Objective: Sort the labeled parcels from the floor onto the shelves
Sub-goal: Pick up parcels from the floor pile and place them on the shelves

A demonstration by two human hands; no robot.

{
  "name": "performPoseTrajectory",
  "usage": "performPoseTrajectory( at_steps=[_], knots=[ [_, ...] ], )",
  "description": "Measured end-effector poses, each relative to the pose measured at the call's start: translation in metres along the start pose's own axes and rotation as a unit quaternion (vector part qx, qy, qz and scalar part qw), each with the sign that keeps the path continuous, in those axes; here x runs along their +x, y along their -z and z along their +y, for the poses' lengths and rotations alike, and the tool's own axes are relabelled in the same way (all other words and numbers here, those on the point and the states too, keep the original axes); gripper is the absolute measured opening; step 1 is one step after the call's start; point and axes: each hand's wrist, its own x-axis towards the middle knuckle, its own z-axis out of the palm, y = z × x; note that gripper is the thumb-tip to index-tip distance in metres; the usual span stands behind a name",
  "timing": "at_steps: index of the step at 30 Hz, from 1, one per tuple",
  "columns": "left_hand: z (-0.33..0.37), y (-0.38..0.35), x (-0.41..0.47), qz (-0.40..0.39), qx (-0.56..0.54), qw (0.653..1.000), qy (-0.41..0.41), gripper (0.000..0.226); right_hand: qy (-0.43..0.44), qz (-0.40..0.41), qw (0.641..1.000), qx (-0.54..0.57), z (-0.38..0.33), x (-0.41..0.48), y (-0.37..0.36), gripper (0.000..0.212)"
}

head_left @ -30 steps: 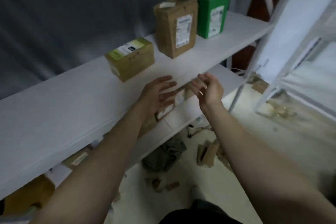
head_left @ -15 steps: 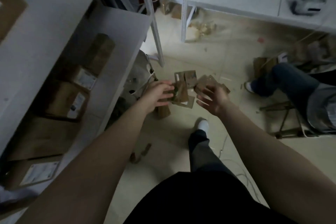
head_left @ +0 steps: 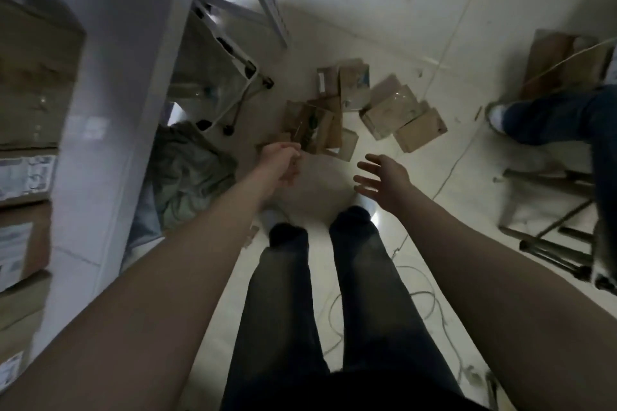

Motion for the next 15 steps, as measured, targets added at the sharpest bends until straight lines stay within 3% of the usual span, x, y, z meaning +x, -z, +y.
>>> performPoseTrajectory(
  at_steps=[7,15],
  knots=[
    [0.01,-0.028,0.179,0.002,0.061,0.997,0.039,0.022,-0.035,0.027,0.999,-0.024,0.001,0.172,-0.044,0.03],
    [-0.011,-0.041,0.375,-0.025,0.095,0.994,0.048,0.049,-0.024,0.044,0.997,-0.052,0.035,0.364,-0.086,0.019]
  ],
)
